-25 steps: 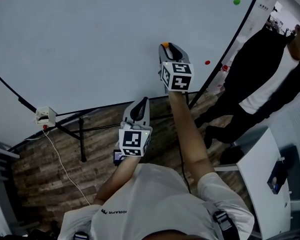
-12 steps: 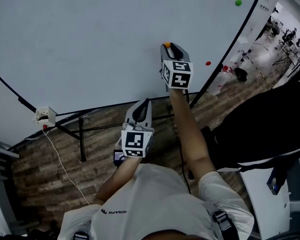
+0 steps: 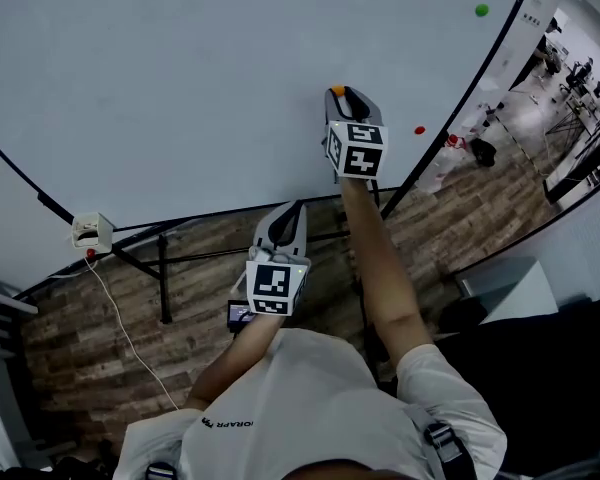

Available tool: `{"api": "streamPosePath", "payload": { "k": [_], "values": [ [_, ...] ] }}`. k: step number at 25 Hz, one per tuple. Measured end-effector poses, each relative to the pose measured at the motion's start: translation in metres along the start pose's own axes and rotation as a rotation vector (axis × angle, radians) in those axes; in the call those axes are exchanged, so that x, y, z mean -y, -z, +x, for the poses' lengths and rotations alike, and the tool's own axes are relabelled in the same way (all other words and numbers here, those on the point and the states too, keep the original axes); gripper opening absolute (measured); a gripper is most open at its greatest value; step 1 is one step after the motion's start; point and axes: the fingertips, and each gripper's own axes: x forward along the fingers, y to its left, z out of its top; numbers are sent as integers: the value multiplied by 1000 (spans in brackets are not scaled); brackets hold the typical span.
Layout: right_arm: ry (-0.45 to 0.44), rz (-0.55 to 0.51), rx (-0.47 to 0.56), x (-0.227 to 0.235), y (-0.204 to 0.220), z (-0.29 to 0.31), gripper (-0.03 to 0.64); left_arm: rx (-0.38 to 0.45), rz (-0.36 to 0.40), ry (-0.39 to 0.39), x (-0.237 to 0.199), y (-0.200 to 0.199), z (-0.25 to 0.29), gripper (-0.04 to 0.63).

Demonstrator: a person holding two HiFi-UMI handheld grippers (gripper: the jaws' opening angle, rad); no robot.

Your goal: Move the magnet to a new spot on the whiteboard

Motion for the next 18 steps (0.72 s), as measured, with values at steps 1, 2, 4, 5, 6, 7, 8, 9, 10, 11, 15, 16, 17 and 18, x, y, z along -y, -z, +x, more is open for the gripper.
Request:
{"api": "streamPosePath", "payload": {
  "k": [1,2,4,5,6,7,8,9,10,11,15,16,17,18],
  "values": [
    [1,-1,-1,0,0,2,132,-1,-1,1,-1,0,0,3],
    [2,0,-3,0,0,3,132,-2,-3,3,-1,1,1,3],
    [4,3,-3,1,1,3,132,-4,-5,7,0,2,1,3],
    [4,4,-2,2,0,3,132,-4,-5,8,0,2,1,3],
    [5,6,1,2,0,4,132,-5,-4,9,0,2,1,3],
    [5,7,3,1,-1,4,132,-6,-3,10,-1,2,1,3],
    [5,9,3,1,-1,4,132,-6,-3,10,-1,2,1,3],
    [4,10,4,1,-1,5,132,-7,-3,11,-2,2,2,3],
    [2,10,3,1,0,5,132,-7,-3,11,-2,3,2,3],
    [0,9,2,1,0,5,132,-6,-3,11,-1,3,2,3],
    [-10,-2,-4,1,1,4,132,-7,1,16,3,4,2,3],
    [-11,-4,-4,1,1,3,133,-8,0,17,4,4,2,3],
    [-12,-6,-5,1,1,3,135,-8,0,18,3,4,1,3],
    [-14,-6,-4,-1,1,4,138,-8,0,18,3,4,1,3]
  ]
}}
